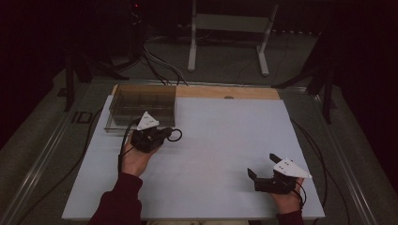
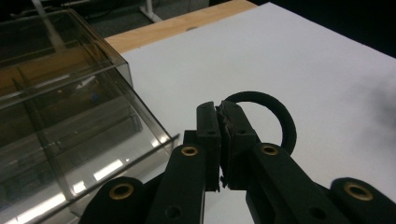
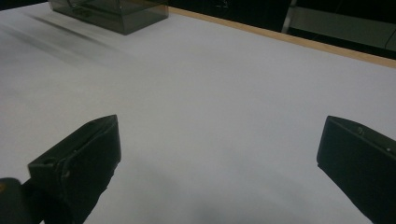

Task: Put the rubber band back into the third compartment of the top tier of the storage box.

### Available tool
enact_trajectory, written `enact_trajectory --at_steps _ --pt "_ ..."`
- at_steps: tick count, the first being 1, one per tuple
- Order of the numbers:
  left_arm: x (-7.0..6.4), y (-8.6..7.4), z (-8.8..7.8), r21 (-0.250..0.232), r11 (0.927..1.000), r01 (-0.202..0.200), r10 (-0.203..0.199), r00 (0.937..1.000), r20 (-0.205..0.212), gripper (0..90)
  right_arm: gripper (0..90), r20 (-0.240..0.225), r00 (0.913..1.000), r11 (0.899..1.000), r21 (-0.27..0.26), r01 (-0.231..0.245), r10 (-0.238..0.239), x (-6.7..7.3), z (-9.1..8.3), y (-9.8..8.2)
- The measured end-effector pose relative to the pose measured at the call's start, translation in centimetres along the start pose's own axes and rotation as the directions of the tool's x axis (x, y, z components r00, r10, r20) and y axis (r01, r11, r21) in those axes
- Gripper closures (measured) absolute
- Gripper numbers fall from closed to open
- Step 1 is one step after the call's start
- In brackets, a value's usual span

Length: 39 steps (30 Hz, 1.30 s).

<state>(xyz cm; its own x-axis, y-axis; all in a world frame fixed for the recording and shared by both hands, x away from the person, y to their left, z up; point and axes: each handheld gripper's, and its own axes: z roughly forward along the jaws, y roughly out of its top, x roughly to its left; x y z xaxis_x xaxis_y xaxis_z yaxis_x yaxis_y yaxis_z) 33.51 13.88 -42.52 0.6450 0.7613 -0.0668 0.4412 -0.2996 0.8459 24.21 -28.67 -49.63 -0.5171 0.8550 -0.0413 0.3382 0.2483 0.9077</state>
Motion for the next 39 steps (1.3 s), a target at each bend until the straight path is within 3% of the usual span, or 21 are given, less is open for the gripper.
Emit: enact_trajectory --at_steps 39 --pt "3.1 1.6 -0.5 -0.010 0.9994 0.034 -0.034 0.9945 -0.099 88.2 0.2 -0.001 1.0000 1.000 0.002 0.001 -0.001 0.0 0.0 0.0"
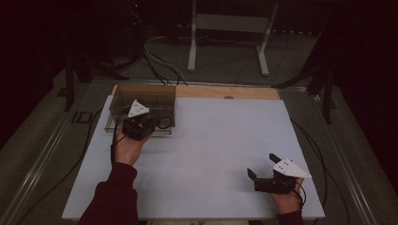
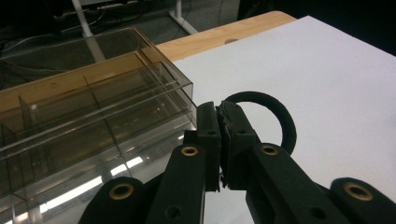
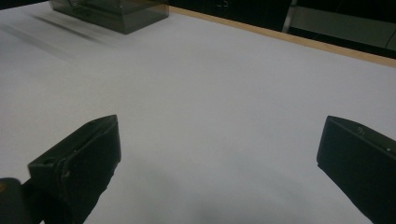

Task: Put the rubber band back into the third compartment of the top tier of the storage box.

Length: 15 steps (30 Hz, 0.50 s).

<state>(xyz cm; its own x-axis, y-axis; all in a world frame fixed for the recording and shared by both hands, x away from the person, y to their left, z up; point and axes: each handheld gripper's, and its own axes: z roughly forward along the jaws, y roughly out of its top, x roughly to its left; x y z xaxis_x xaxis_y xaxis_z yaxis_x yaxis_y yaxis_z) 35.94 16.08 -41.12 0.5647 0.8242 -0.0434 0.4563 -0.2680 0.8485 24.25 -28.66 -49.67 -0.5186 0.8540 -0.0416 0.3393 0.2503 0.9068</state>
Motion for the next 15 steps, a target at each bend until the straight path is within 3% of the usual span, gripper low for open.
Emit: enact_trajectory --at_steps 15 --pt "0.89 0.21 0.56 0.017 0.9999 0.004 -0.004 0.9997 -0.023 88.2 0.2 -0.002 1.0000 1.000 0.001 -0.001 0.001 0.01 0.04 0.00"
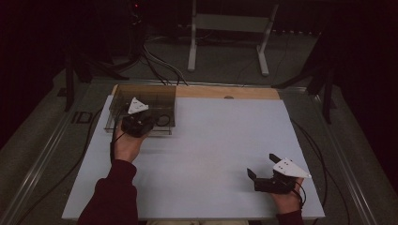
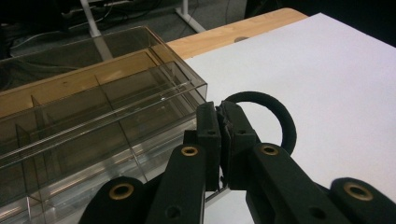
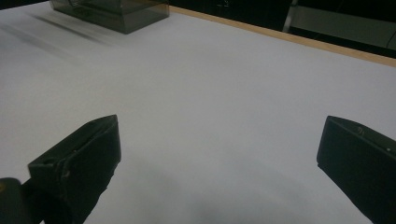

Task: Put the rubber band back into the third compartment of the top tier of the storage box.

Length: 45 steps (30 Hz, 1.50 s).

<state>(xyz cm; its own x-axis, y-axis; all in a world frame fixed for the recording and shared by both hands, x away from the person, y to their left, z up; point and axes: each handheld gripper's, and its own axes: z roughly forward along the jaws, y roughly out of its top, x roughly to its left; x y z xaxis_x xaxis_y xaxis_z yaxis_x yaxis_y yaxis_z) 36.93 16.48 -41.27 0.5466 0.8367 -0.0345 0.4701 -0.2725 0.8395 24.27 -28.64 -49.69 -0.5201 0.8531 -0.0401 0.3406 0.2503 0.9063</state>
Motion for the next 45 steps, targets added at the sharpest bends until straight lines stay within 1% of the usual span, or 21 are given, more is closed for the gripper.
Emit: enact_trajectory --at_steps 12,17,27,36,38,45 --pt "0.6 0.0 0.5 0.010 0.9999 0.009 -0.009 0.9998 -0.019 88.2 0.2 0.000 1.0000 1.000 0.000 0.001 -0.001 0.0 0.0 0.0" --pt "0.7 -0.1 0.7 0.020 0.9998 0.005 -0.004 0.9996 -0.028 88.2 0.2 0.000 1.0000 1.000 0.000 0.001 -0.001 0.0 0.0 0.0" --pt "1.2 -0.3 1.2 0.030 0.9994 0.016 -0.015 0.9989 -0.045 88.2 0.2 -0.001 1.0000 1.000 -0.001 0.002 -0.002 0.0 0.0 0.0" --pt "1.6 -0.5 1.6 0.047 0.9986 0.026 -0.023 0.9979 -0.061 88.2 0.2 0.000 1.0000 1.000 -0.001 0.001 -0.001 0.0 0.0 0.0" --pt "1.7 -0.5 1.7 0.054 0.9983 0.023 -0.019 0.9979 -0.063 88.2 0.2 -0.001 1.0000 1.000 0.000 0.001 -0.001 0.0 0.0 0.0" --pt "1.9 -0.7 2.2 0.071 0.9971 0.029 -0.024 0.9977 -0.064 88.0 0.2 0.000 1.0000 1.000 0.001 0.004 -0.004 0.0 0.0 0.0"
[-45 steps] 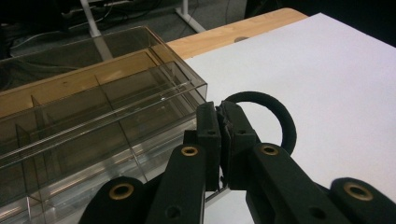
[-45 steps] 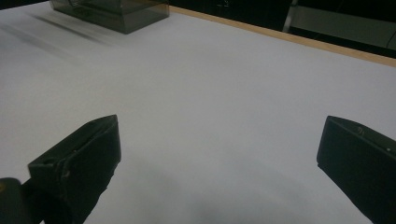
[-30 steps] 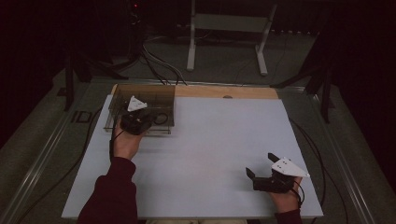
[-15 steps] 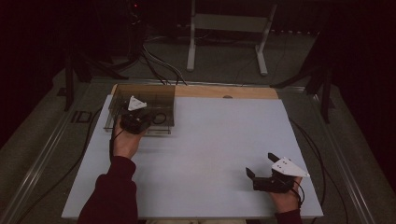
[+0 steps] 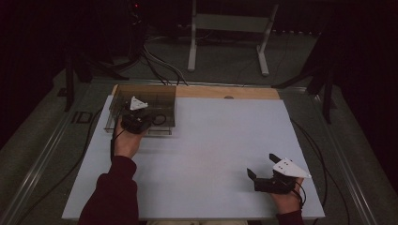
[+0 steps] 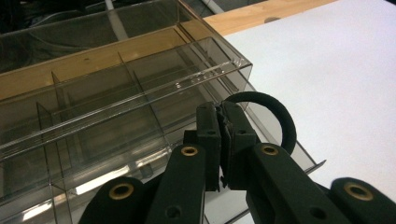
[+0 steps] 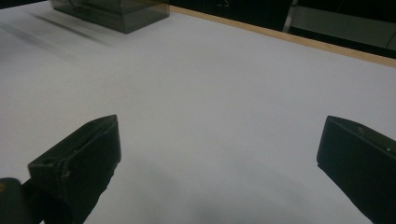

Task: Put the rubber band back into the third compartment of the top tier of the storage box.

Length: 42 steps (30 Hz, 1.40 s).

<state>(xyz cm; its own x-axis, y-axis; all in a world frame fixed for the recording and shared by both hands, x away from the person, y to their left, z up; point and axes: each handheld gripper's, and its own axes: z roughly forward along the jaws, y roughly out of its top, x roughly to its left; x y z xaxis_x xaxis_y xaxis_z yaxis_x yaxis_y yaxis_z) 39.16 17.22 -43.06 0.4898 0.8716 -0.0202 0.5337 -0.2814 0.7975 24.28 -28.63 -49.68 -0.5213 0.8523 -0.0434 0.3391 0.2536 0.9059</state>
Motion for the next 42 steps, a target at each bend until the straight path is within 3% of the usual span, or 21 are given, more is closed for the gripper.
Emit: enact_trajectory --at_steps 11,15,17,21,26,37,42 --pt "0.1 -0.2 0.7 0.043 0.9991 0.000 0.000 1.0000 0.010 86.8 0.2 -0.001 1.0000 1.000 0.001 0.000 0.000 0.0 0.0 0.0" --pt "0.1 -0.2 0.7 0.047 0.9989 0.005 -0.006 0.9999 0.016 79.6 0.2 -0.001 1.0000 1.000 0.001 0.000 0.000 0.0 0.0 0.0" --pt "0.0 -0.1 0.6 0.040 0.9991 0.008 -0.009 0.9998 0.020 64.8 0.2 -0.001 1.0000 1.000 0.000 0.000 0.000 0.0 0.0 0.0" --pt "-0.2 0.0 0.4 0.017 0.9998 0.012 -0.012 0.9999 0.000 44.7 0.2 -0.002 1.0000 1.000 0.001 0.000 0.000 0.0 0.1 0.0" --pt "0.1 0.2 -0.1 -0.012 0.9987 0.049 -0.049 0.9988 0.007 25.9 0.2 -0.002 1.0000 1.000 0.000 0.000 0.000 0.0 0.1 0.0" --pt "0.9 0.3 -1.9 -0.070 0.9942 0.082 -0.082 0.9967 0.003 2.8 0.2 0.000 1.0000 1.000 0.002 -0.001 0.001 0.1 0.1 0.0" --pt "0.8 0.2 -3.0 -0.112 0.9913 0.070 -0.070 0.9975 0.006 0.4 0.2 0.002 1.0000 1.000 0.004 0.008 -0.008 0.1 0.1 0.0"
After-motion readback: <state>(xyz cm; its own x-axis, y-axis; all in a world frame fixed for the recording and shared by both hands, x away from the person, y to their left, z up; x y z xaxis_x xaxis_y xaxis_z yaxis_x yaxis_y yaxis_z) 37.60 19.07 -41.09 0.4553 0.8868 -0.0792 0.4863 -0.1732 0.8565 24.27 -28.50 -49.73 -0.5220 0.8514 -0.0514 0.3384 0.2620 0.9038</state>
